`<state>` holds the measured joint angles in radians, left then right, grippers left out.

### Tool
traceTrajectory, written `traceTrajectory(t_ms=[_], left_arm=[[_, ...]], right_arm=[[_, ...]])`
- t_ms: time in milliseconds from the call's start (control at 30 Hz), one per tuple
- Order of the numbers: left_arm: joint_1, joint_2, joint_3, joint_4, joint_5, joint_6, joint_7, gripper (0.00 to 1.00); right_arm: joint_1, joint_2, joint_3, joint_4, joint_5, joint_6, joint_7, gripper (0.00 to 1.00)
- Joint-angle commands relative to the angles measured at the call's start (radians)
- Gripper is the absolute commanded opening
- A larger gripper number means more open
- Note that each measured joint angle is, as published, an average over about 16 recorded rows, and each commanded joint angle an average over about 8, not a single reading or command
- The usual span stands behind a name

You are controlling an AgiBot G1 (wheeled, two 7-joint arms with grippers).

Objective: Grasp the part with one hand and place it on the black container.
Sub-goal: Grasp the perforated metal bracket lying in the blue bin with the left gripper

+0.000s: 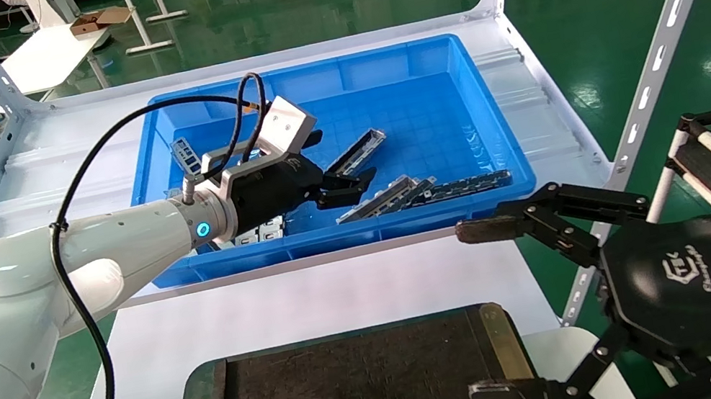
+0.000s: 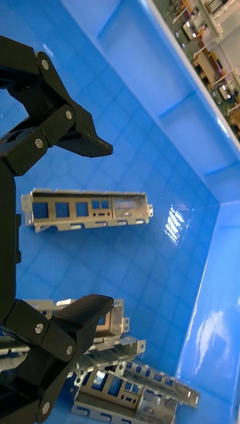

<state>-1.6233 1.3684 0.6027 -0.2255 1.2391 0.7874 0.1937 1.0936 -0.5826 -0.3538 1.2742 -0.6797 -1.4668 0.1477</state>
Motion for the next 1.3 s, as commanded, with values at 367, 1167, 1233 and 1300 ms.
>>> traceTrajectory(t_ms=[367, 1167, 1233, 1300], left_arm=[[0.026, -0.001, 0.103, -0.032, -0.048, -0.08, -0.059, 0.0], [0.042, -0.005, 0.232, -0.039, -0.171, -0.147, -0.074, 0.0], [0.04, -0.005, 0.239, -0.038, -0.183, -0.148, -0.074, 0.0], [0.039, -0.005, 0.245, -0.037, -0.195, -0.15, -0.075, 0.0]], right_arm=[[0.0, 0.0, 0.0, 0.0, 0.0, 0.0, 0.0, 0.0], [0.0, 0.0, -0.001, 0.0, 0.0, 0.0, 0.0, 0.0], [0.0, 0.0, -0.001, 0.0, 0.0, 0.0, 0.0, 0.0], [0.0, 0.0, -0.001, 0.0, 0.0, 0.0, 0.0, 0.0]])
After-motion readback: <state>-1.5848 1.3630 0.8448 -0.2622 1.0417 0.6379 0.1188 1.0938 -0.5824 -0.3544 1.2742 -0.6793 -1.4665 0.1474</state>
